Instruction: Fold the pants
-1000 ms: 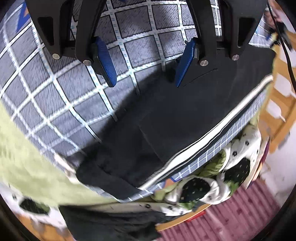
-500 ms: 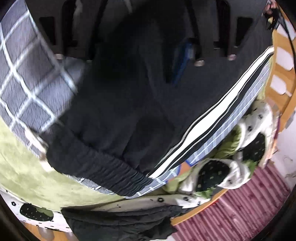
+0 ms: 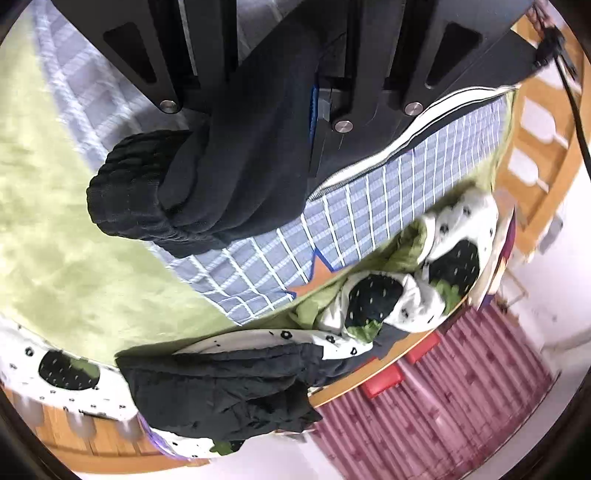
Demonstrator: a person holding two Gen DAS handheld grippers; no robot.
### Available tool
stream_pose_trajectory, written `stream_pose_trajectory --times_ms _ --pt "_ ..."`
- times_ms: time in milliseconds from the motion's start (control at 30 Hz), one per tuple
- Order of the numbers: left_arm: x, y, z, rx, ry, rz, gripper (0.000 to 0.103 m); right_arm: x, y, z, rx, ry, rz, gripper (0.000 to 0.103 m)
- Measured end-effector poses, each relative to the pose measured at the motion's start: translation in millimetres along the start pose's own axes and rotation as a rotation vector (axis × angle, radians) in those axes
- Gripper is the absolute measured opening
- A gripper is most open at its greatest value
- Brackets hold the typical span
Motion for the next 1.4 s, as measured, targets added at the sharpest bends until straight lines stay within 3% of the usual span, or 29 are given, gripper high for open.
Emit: stream_pose_trajectory --times_ms 100,167,267,367,400,433,467,600,767,833,933,1000,1033,1100,1133,1200,1333,1400 --pt "0.7 -18.9 47.6 0.005 -0.041 -0.022 0.010 -29.0 38.6 32.0 0.020 -0.042 -0.011 0.014" --pt "14.0 -30.0 75.6 0.022 -0.076 -0.082 0.011 -28.0 59.7 59.6 0.008 -0.096 0.023 0.015" --pt "38.6 -54.9 108.2 -0.049 -0.132 -0.131 0.017 -10.8 89.2 107.1 0.027 -0.186 0.030 0.016" --pt "37.3 -67.6 115.4 -0.092 -0.151 -0.144 0.031 -4.3 110.8 136.3 0.058 -0.202 0.053 0.036" --pt "32.7 -69.1 117.2 -0.098 -0.151 -0.142 0.039 -10.5 116.6 141.3 0.061 -0.184 0.059 0.049" --pt "26.4 -70.4 117.8 -0.098 -0.149 -0.149 0.045 -17.7 120.2 144.1 0.060 -0.164 0.065 0.055" --pt "20.5 -71.1 118.1 -0.094 -0.140 -0.157 0.058 -27.2 123.9 144.1 0.058 -0.136 0.066 0.055" --pt "5.2 -70.2 122.2 -0.065 -0.102 -0.181 0.062 -38.0 139.3 132.5 0.131 -0.063 0.026 0.073" --pt "-4.4 -76.2 131.1 -0.111 -0.093 -0.171 0.062 -5.3 156.8 114.7 0.313 -0.061 -0.028 0.076" --pt "-9.4 -79.5 134.2 -0.120 -0.080 -0.168 0.062 -0.9 157.2 105.2 0.349 -0.054 -0.019 0.051" --pt "-18.4 -83.9 137.3 -0.123 -0.054 -0.175 0.062 -33.9 137.5 74.0 0.183 0.069 0.003 0.044" --pt "-22.5 -87.7 139.6 -0.129 -0.046 -0.163 0.062 -49.4 125.8 64.7 0.115 0.119 -0.018 0.045" --pt "-24.3 -89.8 141.1 -0.133 -0.042 -0.151 0.062 -48.6 123.2 63.6 0.091 0.102 0.008 0.050" --pt "-23.4 -92.6 139.0 -0.142 -0.034 -0.132 0.062 -38.3 128.4 66.6 0.076 0.034 0.098 0.059" --pt "-21.6 -95.4 136.4 -0.146 -0.034 -0.135 0.062 -29.9 137.1 74.1 0.072 -0.024 0.166 0.060" --pt "-16.5 -101.7 129.0 -0.161 -0.035 -0.124 0.062 -20.7 148.0 87.6 0.067 -0.099 0.218 0.060" --pt "9.8 -114.2 109.3 -0.214 -0.087 -0.104 0.062 -45.3 164.0 119.1 0.071 -0.076 0.268 0.061" --pt "22.0 -121.7 99.4 -0.279 -0.096 -0.046 0.062 -57.8 161.6 126.8 0.061 -0.072 0.288 0.061"
Point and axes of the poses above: each gripper's, at about its wrist camera, not at the fingertips, and x roughly the way its jaws point, y to its right, z to its underside, the point moved 6 cm from there along x, roughly the way its jaws point, and after that the axes turned 12 degrees about -y, right-handed, at the moved point
